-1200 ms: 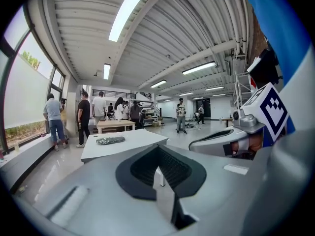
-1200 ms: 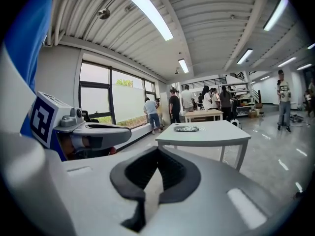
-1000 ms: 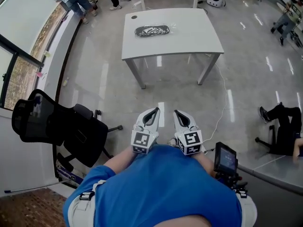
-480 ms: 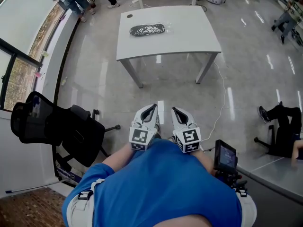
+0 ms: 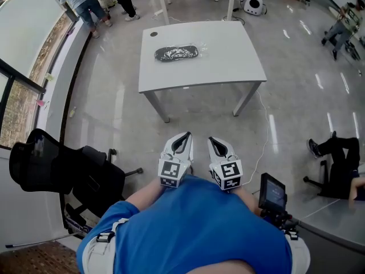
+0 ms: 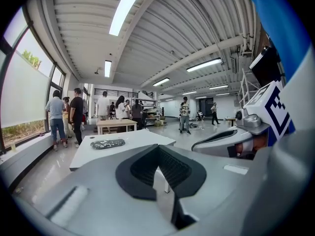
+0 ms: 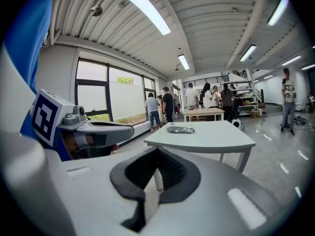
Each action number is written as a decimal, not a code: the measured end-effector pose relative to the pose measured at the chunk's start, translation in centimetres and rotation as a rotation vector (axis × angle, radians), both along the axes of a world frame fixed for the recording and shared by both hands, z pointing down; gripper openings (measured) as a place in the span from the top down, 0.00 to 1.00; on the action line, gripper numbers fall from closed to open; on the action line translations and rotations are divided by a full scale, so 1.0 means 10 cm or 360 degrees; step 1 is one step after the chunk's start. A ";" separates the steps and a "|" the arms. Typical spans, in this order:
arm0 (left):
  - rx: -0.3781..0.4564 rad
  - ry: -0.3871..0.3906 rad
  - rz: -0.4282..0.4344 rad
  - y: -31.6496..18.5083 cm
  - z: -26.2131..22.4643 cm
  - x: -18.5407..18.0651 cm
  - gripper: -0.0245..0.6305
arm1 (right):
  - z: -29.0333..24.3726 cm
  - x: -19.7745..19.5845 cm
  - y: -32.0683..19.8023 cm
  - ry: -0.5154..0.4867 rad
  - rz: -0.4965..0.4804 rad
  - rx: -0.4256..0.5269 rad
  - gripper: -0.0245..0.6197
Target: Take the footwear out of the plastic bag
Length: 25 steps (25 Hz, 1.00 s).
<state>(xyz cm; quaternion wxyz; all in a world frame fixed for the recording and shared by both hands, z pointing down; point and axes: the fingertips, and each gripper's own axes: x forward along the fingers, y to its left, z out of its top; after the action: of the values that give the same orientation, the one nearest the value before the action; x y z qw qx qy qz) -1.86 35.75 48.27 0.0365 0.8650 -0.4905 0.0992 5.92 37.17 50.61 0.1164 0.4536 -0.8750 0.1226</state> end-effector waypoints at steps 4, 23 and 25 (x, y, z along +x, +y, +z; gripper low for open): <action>0.0021 0.0023 -0.0011 -0.42 -0.04 -0.23 0.95 | -0.06 -0.22 -0.42 0.0023 -0.0015 0.0022 0.96; -0.0025 0.0043 0.0002 -1.93 0.03 -1.18 0.95 | -0.05 -1.09 -1.99 0.0055 0.0017 -0.0005 0.96; -0.0039 0.0039 -0.0001 -2.06 0.05 -1.21 0.95 | -0.03 -1.11 -2.13 0.0051 0.0020 -0.0012 0.96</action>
<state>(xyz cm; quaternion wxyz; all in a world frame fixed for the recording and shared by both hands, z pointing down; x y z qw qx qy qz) -13.92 15.19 48.80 0.0529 0.8655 -0.4890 0.0947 -5.16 15.87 50.27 0.1313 0.4606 -0.8697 0.1195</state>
